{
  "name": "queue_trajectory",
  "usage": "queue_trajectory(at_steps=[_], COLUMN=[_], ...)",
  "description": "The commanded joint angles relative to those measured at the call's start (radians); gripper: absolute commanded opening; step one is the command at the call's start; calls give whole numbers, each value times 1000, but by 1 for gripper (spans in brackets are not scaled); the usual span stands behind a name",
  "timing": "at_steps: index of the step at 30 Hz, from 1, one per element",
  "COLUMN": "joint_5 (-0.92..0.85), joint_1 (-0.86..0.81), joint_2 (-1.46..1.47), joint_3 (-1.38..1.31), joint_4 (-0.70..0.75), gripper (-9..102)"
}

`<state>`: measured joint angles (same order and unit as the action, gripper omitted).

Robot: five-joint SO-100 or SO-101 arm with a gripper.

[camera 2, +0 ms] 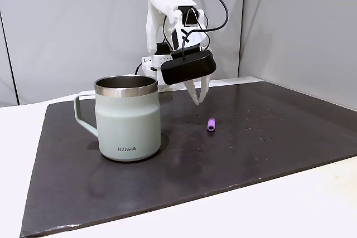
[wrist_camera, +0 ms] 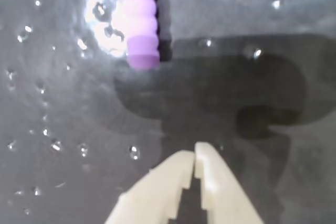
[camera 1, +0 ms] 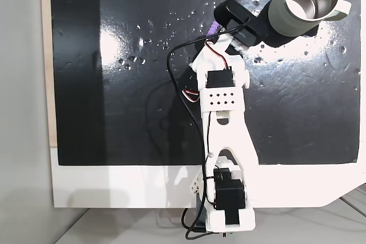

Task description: Grasp a pengrip and put it in the cup.

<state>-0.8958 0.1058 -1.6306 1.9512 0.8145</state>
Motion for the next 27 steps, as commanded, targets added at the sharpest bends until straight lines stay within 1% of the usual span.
queue_trajectory(at_steps=[1,4,8,12,18,25,27], joint_5=[-18,-17,-14,-2,-29,-132,-138], joint_1=[-26,-38,-37,-35,-41,-64,-83], joint_2=[6,31,69,158,233,278,305], joint_3=[-98,-135,-164,-275,-388,-407,-437], joint_4=[-37,-34,-28,52,97,120,120], gripper=[5,10,15,24,25,26,26])
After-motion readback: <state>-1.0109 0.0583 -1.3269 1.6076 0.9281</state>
